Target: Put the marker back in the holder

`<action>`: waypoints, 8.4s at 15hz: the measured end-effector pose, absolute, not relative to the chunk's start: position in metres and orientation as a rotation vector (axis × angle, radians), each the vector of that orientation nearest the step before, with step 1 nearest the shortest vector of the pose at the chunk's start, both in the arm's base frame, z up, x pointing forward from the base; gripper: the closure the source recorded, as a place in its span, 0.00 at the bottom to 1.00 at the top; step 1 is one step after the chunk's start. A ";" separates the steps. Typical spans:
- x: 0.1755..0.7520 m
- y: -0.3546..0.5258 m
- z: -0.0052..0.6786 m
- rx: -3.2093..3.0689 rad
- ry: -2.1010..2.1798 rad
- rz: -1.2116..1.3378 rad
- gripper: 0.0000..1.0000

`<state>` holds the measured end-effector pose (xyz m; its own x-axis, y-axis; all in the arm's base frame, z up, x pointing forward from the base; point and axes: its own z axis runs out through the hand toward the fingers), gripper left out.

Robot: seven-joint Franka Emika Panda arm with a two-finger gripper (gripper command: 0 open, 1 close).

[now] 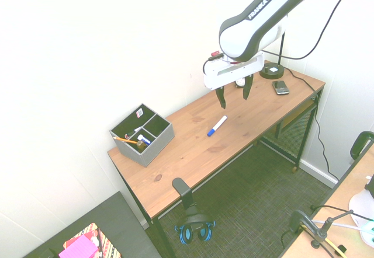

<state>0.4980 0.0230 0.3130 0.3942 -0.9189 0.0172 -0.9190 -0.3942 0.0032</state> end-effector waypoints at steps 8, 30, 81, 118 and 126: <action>0.525 -0.023 0.243 2.063 -2.344 0.010 0.00; 0.560 -0.031 0.158 1.805 -2.577 -0.023 1.00; 0.614 0.283 0.233 2.261 -1.769 1.411 0.00; 0.455 0.000 0.414 2.838 -1.062 0.087 0.00; 0.453 0.008 0.408 2.797 -1.064 0.114 0.00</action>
